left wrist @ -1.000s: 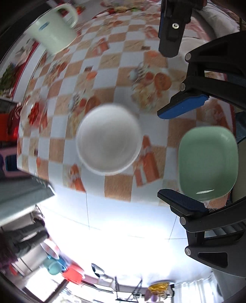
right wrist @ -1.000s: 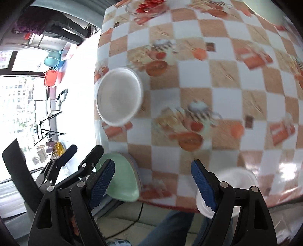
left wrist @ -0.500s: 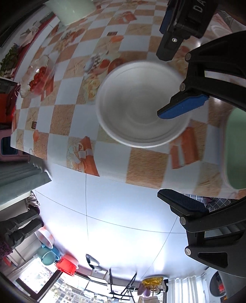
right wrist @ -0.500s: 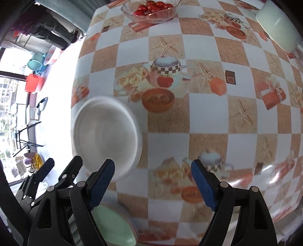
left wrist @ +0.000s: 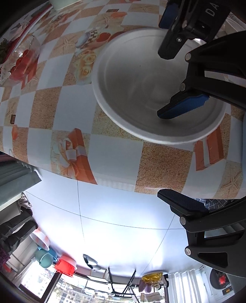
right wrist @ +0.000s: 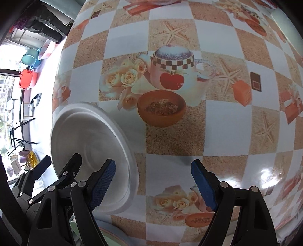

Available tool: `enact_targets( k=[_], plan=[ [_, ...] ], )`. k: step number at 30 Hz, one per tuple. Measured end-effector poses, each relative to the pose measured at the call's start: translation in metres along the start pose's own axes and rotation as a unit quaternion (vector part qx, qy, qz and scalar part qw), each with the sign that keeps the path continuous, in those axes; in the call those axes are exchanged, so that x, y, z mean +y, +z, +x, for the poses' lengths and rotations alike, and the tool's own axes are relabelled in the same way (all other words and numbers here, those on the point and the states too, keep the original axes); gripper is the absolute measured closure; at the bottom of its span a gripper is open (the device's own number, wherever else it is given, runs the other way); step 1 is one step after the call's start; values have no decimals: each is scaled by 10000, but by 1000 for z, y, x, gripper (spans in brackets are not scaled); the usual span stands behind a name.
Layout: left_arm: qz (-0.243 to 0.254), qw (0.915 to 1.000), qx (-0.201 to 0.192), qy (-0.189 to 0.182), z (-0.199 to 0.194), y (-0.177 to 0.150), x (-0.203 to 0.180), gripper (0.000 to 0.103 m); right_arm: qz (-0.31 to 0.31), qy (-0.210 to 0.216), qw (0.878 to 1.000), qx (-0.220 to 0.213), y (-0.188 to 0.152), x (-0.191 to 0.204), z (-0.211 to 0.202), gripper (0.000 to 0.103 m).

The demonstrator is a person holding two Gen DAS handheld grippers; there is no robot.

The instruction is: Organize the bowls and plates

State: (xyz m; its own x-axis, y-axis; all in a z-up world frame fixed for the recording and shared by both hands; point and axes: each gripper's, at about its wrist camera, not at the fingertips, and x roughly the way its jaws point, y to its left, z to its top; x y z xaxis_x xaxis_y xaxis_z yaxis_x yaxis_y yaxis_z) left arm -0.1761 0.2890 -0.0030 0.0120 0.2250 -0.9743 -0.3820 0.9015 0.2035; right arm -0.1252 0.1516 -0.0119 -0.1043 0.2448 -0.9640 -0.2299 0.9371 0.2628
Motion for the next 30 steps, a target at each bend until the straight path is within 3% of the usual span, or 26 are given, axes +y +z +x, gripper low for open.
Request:
enact_targets(
  k=[7, 12, 14, 16, 22, 30],
  plan=[
    [57, 9999, -80, -20, 3, 2, -1, 24, -115, -71, 9999, -52, 5, 4, 3, 23],
    [62, 9996, -61, -277, -1, 1, -5, 46, -465, -29, 9989, -104, 7, 15, 2, 56],
    [95, 9993, -56, -358, -3, 1, -9, 61, -514, 175, 9985, 9, 7, 19, 7, 79],
    [198, 9990, -66, -389, -5, 2, -15, 67, -440, 329, 9984, 125, 7, 18, 11, 86],
    [229, 9985, 25, -500, -6, -5, -30, 69, -473, 291, 9981, 254, -3, 2, 11, 87],
    [518, 9954, 164, -788, -17, -20, -94, 70, -86, 50, 9993, 359, -15, -60, -2, 87]
  ],
)
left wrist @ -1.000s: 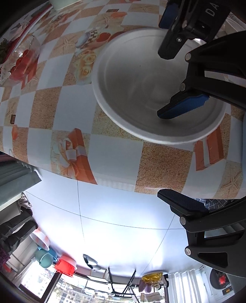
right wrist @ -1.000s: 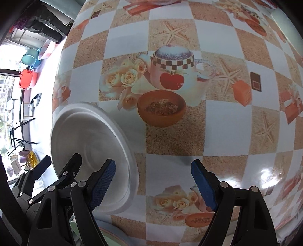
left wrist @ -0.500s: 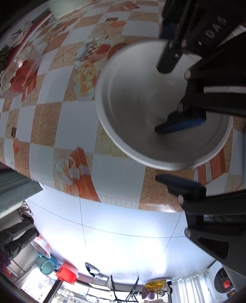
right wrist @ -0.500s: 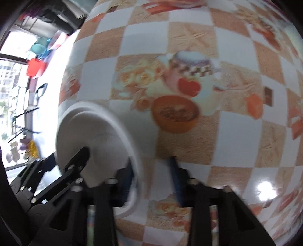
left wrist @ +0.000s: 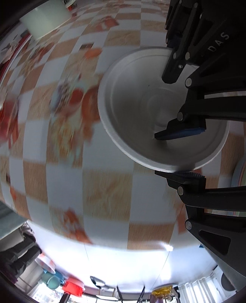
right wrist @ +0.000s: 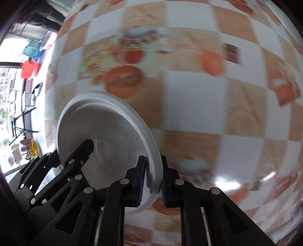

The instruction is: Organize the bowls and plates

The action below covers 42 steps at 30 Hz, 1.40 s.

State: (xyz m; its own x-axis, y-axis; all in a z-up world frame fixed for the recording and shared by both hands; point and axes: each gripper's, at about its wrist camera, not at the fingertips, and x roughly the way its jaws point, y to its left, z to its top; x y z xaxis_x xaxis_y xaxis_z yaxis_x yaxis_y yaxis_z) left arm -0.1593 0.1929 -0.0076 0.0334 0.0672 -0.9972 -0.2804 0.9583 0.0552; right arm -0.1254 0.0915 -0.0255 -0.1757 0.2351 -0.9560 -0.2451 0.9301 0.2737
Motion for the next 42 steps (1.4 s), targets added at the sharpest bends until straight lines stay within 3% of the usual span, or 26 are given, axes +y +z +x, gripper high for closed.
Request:
enact_targets(
  k=[11, 18, 27, 31, 42],
  plan=[
    [670, 9977, 94, -103, 1, -13, -99, 70, 778, 66, 9969, 64, -21, -93, -12, 87],
    [914, 9956, 140, -128, 2, -11, -142, 70, 1045, 134, 9944, 57, -30, -120, -15, 87],
    [901, 9955, 185, -242, 1, -6, -133, 69, 1138, 201, 9933, -30, -39, -142, -23, 86],
    [930, 9952, 155, -258, -1, -19, -150, 69, 1162, 224, 9929, -79, -45, -138, -26, 86],
    [1126, 9933, -149, -235, -55, -47, -149, 69, 1186, 379, 9920, -210, -63, -158, -64, 86]
  ],
)
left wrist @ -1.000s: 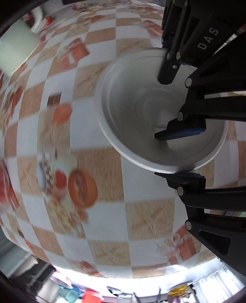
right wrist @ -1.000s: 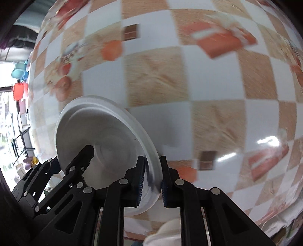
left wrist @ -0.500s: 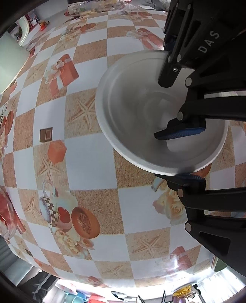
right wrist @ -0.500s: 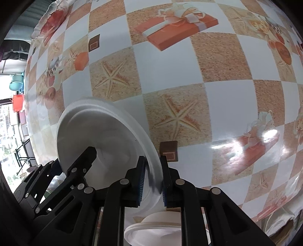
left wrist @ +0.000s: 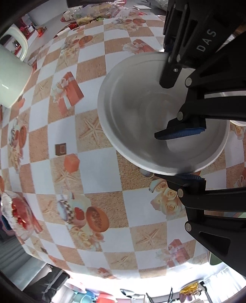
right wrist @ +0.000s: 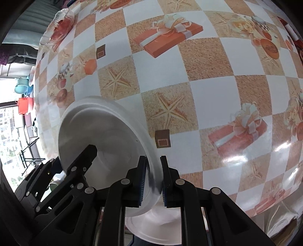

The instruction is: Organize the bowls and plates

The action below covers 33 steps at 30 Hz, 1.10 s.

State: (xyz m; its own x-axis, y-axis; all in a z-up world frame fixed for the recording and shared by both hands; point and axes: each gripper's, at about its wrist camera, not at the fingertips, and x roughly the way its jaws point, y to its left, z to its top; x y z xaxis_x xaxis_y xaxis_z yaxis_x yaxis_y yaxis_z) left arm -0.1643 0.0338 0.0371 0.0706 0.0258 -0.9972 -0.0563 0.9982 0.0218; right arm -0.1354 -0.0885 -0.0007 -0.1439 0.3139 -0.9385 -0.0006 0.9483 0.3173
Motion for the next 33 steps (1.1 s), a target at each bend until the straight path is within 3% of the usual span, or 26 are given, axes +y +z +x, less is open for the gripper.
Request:
enact_targets(
  k=[9, 17, 33],
  plan=[
    [307, 9993, -196, -60, -33, -7, -15, 69, 75, -17, 9998, -174, -15, -19, -29, 86],
    [629, 9976, -249, -131, -41, -25, -32, 69, 261, 8, 9994, -247, -51, -31, -50, 86],
    [1325, 9908, -204, -181, -49, -63, -60, 69, 581, -17, 9980, -233, -101, -49, -53, 86]
  ],
)
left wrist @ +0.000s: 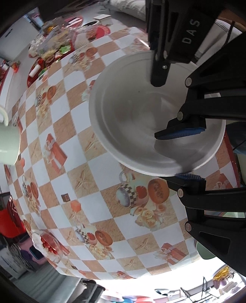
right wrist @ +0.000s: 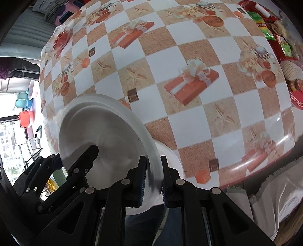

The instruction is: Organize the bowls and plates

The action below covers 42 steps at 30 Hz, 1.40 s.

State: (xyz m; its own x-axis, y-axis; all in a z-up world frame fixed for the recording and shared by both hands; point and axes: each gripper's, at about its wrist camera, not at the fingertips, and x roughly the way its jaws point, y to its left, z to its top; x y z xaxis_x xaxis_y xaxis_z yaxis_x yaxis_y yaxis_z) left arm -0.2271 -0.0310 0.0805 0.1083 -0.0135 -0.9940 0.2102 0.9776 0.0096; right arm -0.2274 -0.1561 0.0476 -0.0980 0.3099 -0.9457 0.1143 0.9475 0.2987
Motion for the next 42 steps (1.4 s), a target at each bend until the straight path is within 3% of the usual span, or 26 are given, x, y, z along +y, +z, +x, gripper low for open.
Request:
enact_targets(
  k=[15, 19, 22, 24, 26, 31, 34, 39, 42],
  plan=[
    [512, 9979, 394, -106, 23, -27, -24, 68, 199, -97, 9993, 311, -32, -19, 27, 86],
    [474, 9978, 431, -156, 26, -29, -24, 58, 125, -54, 9993, 338, -33, -18, 29, 86],
    [496, 9981, 348, -62, 23, -31, -25, 41, 75, -68, 9994, 343, -34, -17, 30, 86],
    [521, 9983, 255, 1, 20, -32, -25, 37, 66, -54, 9994, 327, -35, -17, 29, 75],
    [538, 9983, 203, 17, 17, -33, -24, 34, 52, -29, 9996, 270, -36, -18, 27, 47],
    [427, 9986, 233, -198, 12, -39, -18, 26, 3, -73, 9999, 153, -39, -19, 21, 44],
    [361, 9988, 313, -130, 13, -44, -14, 24, 15, 2, 10000, 80, -41, -22, 18, 5],
    [24, 9989, 474, 53, 19, -49, 0, 18, 44, -195, 9998, 38, -48, -28, 21, 2],
    [-133, 9987, 460, 184, 20, -51, 8, 9, 173, -209, 9996, 71, -52, -32, 25, 2]
  ],
)
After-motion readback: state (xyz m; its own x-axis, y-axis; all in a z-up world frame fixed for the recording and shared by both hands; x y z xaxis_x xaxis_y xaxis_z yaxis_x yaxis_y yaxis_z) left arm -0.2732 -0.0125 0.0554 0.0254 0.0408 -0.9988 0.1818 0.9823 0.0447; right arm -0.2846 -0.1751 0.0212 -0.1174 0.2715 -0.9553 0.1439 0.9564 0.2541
